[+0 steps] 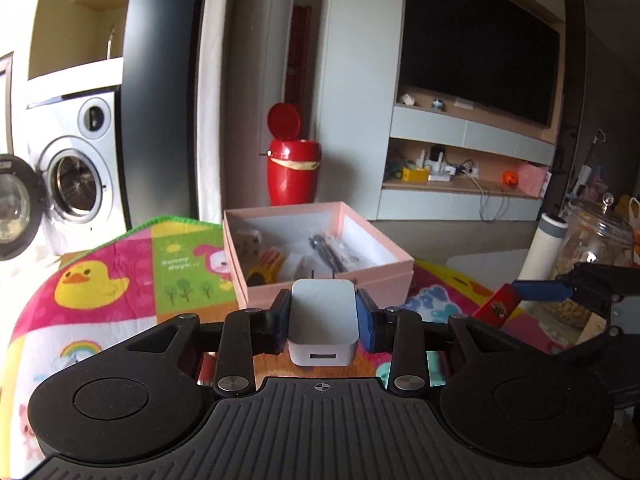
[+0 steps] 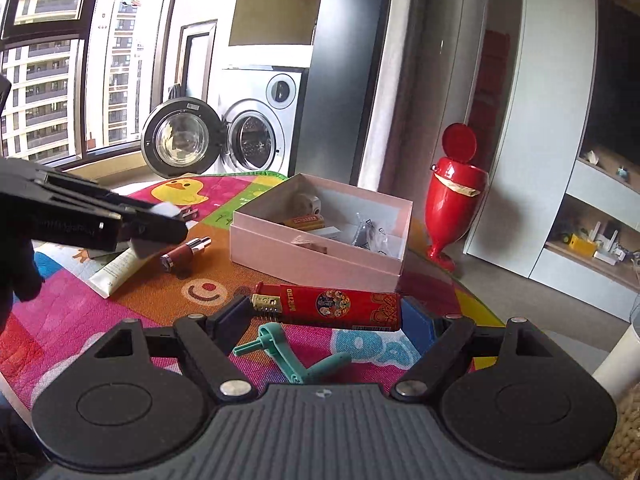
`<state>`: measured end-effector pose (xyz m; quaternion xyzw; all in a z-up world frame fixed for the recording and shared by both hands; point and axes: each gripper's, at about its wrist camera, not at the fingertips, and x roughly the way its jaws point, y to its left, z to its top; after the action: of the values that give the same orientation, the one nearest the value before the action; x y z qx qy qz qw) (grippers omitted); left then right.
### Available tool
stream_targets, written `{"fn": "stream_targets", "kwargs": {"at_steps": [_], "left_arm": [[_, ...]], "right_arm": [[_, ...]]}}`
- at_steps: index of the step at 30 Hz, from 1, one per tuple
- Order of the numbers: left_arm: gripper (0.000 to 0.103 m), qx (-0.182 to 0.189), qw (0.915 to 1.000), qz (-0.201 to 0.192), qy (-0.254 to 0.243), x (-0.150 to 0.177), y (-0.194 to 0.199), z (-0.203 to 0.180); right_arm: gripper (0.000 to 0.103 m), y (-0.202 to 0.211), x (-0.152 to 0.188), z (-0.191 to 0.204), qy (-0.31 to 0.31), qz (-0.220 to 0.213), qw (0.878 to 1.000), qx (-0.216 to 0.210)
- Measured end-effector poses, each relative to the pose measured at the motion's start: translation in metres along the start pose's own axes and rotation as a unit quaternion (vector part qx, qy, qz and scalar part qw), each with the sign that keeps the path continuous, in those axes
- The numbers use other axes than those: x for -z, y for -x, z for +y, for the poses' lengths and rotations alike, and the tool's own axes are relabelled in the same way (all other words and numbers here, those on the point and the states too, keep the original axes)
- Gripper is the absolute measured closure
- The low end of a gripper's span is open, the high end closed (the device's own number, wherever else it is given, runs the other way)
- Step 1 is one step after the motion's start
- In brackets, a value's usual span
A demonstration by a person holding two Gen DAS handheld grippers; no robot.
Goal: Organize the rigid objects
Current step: 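Carry the charger cube into the pink box and open the left gripper while the right carries the lighter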
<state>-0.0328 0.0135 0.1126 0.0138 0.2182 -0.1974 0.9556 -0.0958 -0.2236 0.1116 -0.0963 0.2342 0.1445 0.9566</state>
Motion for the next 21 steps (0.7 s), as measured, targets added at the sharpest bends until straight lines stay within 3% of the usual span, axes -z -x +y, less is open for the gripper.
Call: {"fn": "stream_targets", "kwargs": {"at_steps": [4,7,10,15,21], "left_arm": [[0.066,-0.016,0.9993,-0.032,-0.016,-0.055,-0.043,-0.002],[0.066,-0.007,0.9988,-0.049,0.002,-0.078,-0.08,0.001],[0.065,0.024,0.9983,-0.016,0.051,-0.086,-0.122,0.014],[0.065,0.002,0.9959,-0.002,0.09,-0.066,-0.144,0.034],[0.066,-0.013,0.9962,0.031,0.081,-0.011,-0.092,0.047]], "right_arm": [[0.022,-0.005,0.008,-0.008,-0.02,0.001,1.0,-0.002],[0.022,-0.012,0.014,-0.014,-0.027,0.012,1.0,-0.003],[0.022,-0.015,0.021,-0.02,-0.033,0.019,0.999,0.006],[0.022,-0.025,0.032,-0.032,-0.051,0.043,0.998,0.018],[0.022,-0.039,0.028,-0.037,-0.059,0.064,0.996,0.02]]}}
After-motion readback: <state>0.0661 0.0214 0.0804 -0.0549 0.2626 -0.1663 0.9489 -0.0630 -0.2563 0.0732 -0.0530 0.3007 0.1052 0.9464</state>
